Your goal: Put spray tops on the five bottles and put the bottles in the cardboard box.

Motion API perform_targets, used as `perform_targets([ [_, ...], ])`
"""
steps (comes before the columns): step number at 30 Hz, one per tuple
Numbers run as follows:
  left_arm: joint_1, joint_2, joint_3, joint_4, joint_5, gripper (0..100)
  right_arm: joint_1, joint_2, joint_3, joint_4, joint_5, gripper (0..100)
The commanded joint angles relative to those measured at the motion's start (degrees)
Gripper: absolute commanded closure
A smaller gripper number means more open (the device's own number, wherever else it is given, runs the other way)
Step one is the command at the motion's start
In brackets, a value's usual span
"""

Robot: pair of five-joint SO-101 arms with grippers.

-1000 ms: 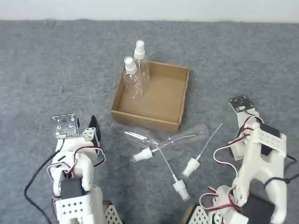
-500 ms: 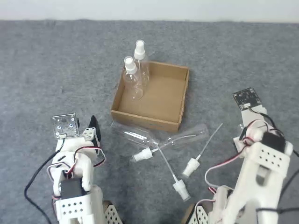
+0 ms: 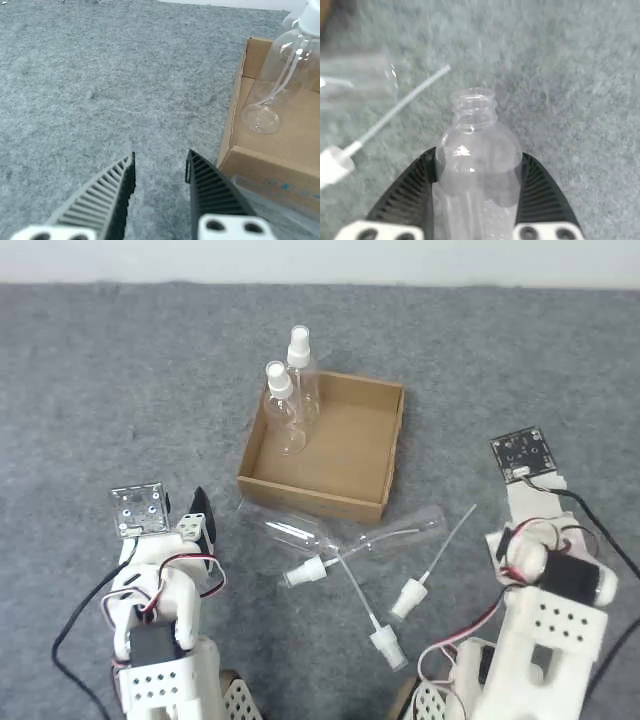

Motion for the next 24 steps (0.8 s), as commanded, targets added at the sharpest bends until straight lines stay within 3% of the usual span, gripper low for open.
perform_targets([
  [1, -0.09, -0.97, -0.57, -0.18, 0.18, 84, -4.88, -4.97, -0.53, 0.48, -5.71, 96.1],
  [14, -0.09, -0.97, -0.57, -0.18, 0.18, 84, -22.02, -16.84, -0.53, 0.66, -18.55, 96.2],
  [24, -0.09, -0.97, -0.57, -0.18, 0.18, 84, -31.69, -20.35, -0.53, -2.42, -19.34, 96.1],
])
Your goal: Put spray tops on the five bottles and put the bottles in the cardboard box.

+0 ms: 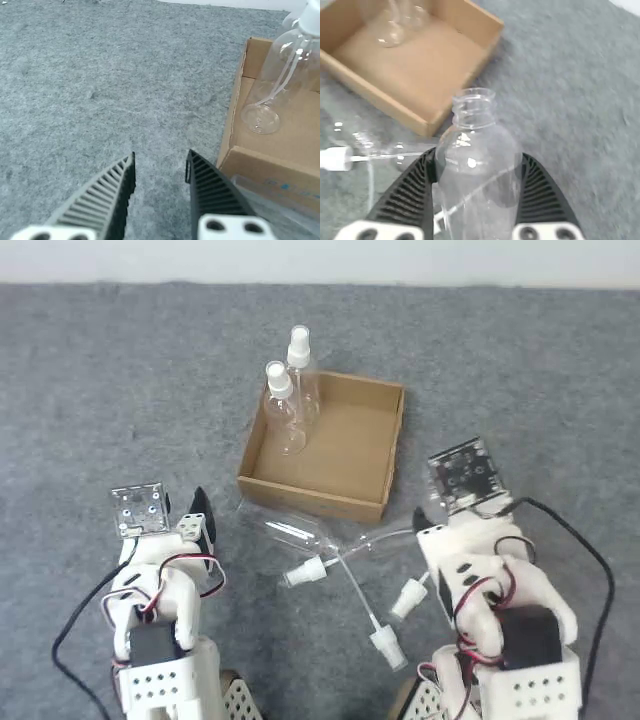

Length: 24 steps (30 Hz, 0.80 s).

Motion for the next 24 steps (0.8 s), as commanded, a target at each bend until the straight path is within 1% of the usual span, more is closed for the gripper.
perform_targets([
  [1, -0.09, -0.97, -0.57, -0.18, 0.18, 84, -3.65, -1.45, -0.53, -3.65, -0.79, 96.1],
  [5, -0.09, -0.97, -0.57, -0.18, 0.18, 84, -6.64, -1.45, -0.44, -7.87, -0.88, 96.1],
  [12, -0.09, -0.97, -0.57, -0.18, 0.18, 84, -13.32, -1.45, -0.26, -12.09, -0.88, 96.1],
  [15, -0.09, -0.97, -0.57, -0.09, 0.18, 84, -15.08, -1.45, 2.55, -16.04, -0.88, 96.1],
  [20, -0.09, -0.97, -0.57, -0.09, 0.18, 84, -15.16, -1.54, 8.88, -22.73, -0.88, 96.4],
  [24, 0.00, -0.79, -0.57, -0.09, 0.18, 84, -14.99, -1.63, 9.67, -23.34, -0.88, 96.4],
])
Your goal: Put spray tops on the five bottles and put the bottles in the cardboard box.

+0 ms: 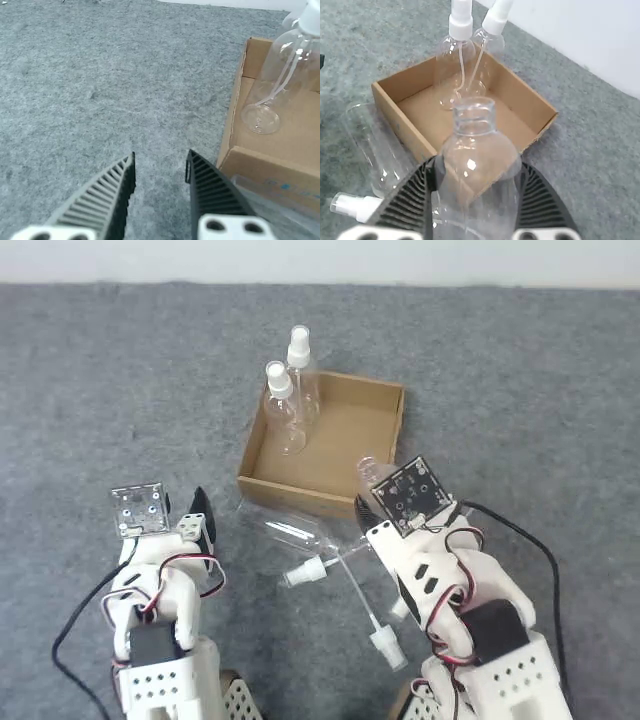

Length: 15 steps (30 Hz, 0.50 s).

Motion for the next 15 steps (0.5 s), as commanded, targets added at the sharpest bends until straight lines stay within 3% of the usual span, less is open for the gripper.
perform_targets([
  [1, 0.09, -0.79, -0.57, 0.00, 0.18, 84, 0.31, -1.71, -0.88, -2.24, -0.62, 96.5],
  [9, 0.26, -1.05, -0.92, -0.35, -0.26, 84, 12.62, -14.99, 2.11, -2.07, -3.96, 96.5],
  [15, 0.97, -1.05, -4.97, 0.00, -13.19, 84, 21.05, -24.84, 7.91, -2.07, -4.92, 96.5],
])
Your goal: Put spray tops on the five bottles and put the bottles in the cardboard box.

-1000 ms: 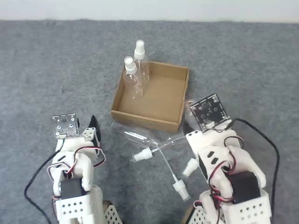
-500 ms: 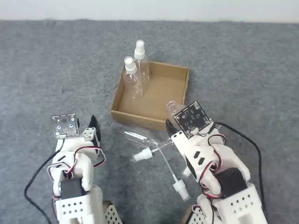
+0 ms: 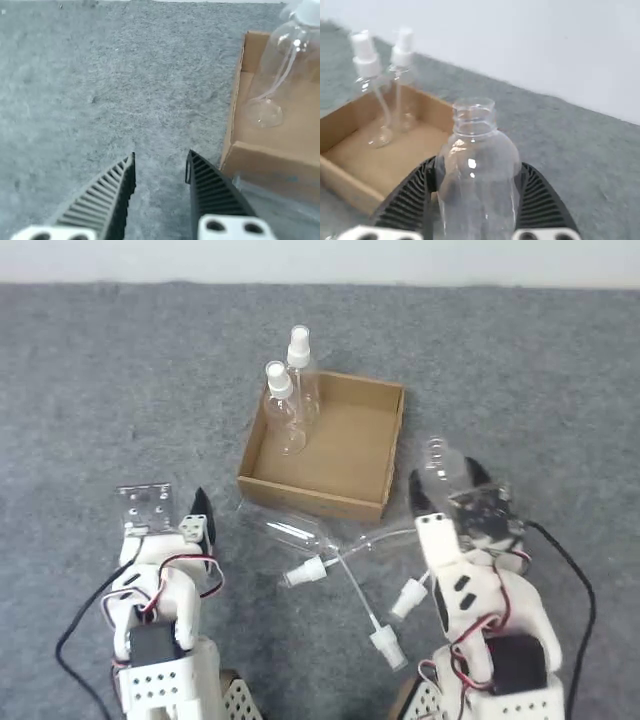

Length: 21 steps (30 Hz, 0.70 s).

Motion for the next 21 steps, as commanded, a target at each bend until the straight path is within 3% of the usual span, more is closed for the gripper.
perform_targets([
  [1, 1.93, -1.05, -5.49, 0.00, -9.49, 84, 6.73, -7.16, 1.41, -1.27, -1.23, 96.5],
  [6, 9.14, -1.05, -8.04, 0.44, -13.80, 84, 11.91, -7.69, 1.85, -1.80, -3.78, 96.5],
  [17, 31.12, -0.53, -18.86, 13.01, -24.53, 84, 23.69, -7.43, 2.55, -4.00, -12.92, 96.5],
  [21, 37.98, -0.53, -18.77, 17.23, -26.11, 84, 24.31, -7.60, 5.27, -7.08, -13.27, 96.5],
])
